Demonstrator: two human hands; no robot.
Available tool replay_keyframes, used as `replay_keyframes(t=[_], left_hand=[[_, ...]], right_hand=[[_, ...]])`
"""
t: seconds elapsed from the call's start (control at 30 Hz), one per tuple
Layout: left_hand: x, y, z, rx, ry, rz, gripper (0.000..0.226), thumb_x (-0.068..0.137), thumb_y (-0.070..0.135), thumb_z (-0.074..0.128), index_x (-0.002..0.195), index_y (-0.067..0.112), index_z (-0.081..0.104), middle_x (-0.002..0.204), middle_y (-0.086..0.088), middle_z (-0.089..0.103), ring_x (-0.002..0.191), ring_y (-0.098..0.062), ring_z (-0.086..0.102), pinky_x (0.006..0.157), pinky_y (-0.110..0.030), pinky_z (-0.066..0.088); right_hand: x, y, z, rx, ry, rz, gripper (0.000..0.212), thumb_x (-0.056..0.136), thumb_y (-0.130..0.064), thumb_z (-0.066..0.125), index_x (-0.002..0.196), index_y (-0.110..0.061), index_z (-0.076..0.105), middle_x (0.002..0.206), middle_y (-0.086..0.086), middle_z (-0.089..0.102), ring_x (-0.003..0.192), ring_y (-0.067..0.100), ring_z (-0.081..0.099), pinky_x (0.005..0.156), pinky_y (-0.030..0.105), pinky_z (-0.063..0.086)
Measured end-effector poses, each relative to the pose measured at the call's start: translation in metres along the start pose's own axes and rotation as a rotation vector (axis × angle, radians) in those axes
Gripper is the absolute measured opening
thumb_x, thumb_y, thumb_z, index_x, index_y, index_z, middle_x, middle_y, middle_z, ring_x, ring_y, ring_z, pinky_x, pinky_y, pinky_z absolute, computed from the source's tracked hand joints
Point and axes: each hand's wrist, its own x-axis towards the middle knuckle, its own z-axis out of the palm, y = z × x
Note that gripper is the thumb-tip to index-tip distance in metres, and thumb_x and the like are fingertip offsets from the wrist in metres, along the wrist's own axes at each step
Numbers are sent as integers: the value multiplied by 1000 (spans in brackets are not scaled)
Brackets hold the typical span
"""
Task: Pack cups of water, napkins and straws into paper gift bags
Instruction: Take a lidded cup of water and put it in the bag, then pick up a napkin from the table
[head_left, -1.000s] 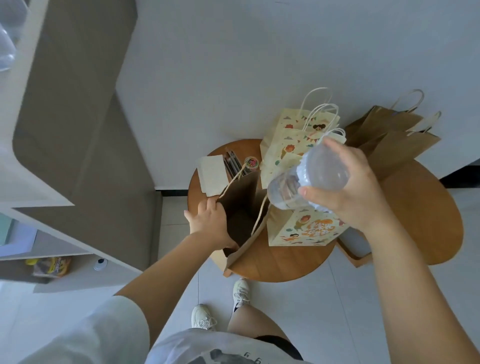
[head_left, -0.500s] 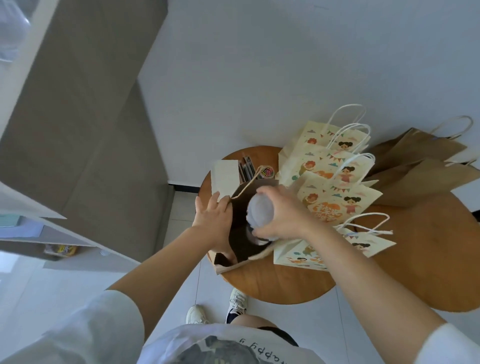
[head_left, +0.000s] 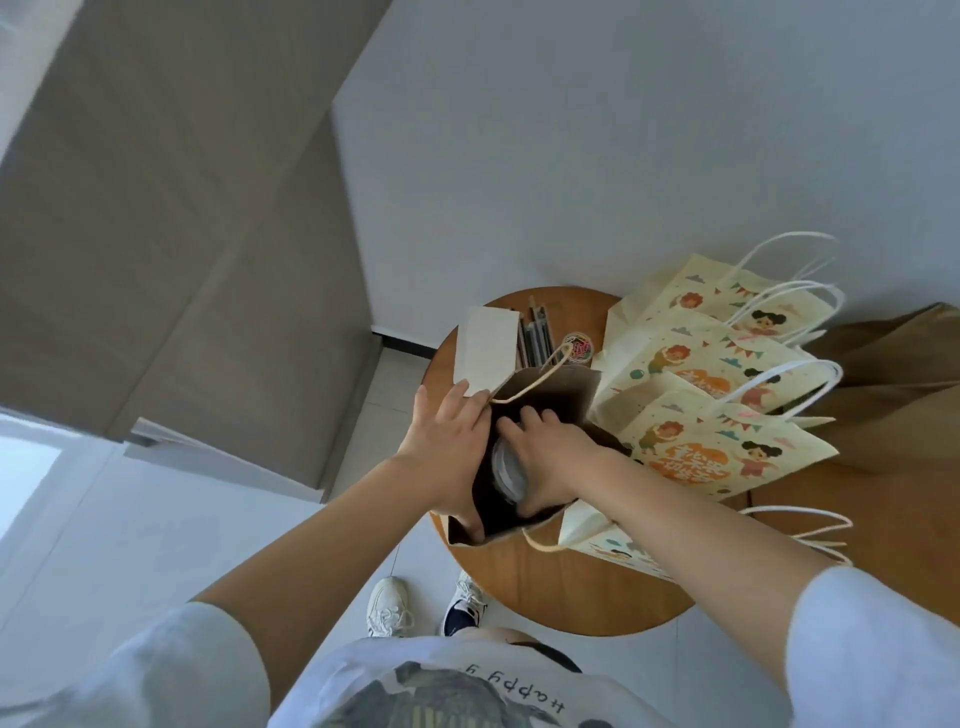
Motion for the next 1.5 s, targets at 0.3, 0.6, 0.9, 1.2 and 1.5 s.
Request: replay_keyframes(t=[0.3, 0.6, 0.9, 1.2, 1.5], left_hand=[[3, -3, -4, 29, -32, -19, 133, 56, 80, 65, 151, 11, 3, 159, -7, -4, 145, -31, -9, 111, -62, 2], [6, -8, -7, -142, -81, -88, 130, 60, 73, 68, 151, 13, -4, 158, -4, -6, 145, -27, -13, 113, -59, 0], [18, -24, -22, -951, -1, -265, 32, 89, 2, 49, 114, 17, 62, 122, 2, 54, 116, -14, 47, 93, -21, 35], [74, -56, -38, -1579, -66, -405, 18, 92, 1, 47, 90, 11, 62, 101, -4, 71, 72, -15, 69, 58, -24, 55], [220, -78, 44, -1032, -61, -592, 19, 90, 30, 63, 100, 14, 63, 109, -7, 64, 94, -21, 61, 78, -30, 50]], right_hand=[[57, 2, 41, -18, -228, 93, 102, 71, -41, 76, 144, -26, 6, 143, 16, 20, 127, 40, 34, 103, 48, 39], [52, -3, 43, 82, -161, 82, 102, 71, -54, 72, 145, -26, 8, 145, 13, 18, 130, 39, 29, 99, 46, 41], [-30, 20, -27, 440, 440, -1, 14, 91, -24, 47, 77, -20, 48, 75, -4, 53, 65, 9, 51, 53, 18, 34], [28, 88, -53, 1023, 535, 286, 20, 89, -5, 45, 70, -8, 50, 69, 7, 51, 60, 16, 47, 57, 27, 40], [171, 123, -2, 987, 14, 458, 25, 86, -1, 42, 63, -11, 45, 54, 2, 38, 49, 16, 40, 46, 23, 33]])
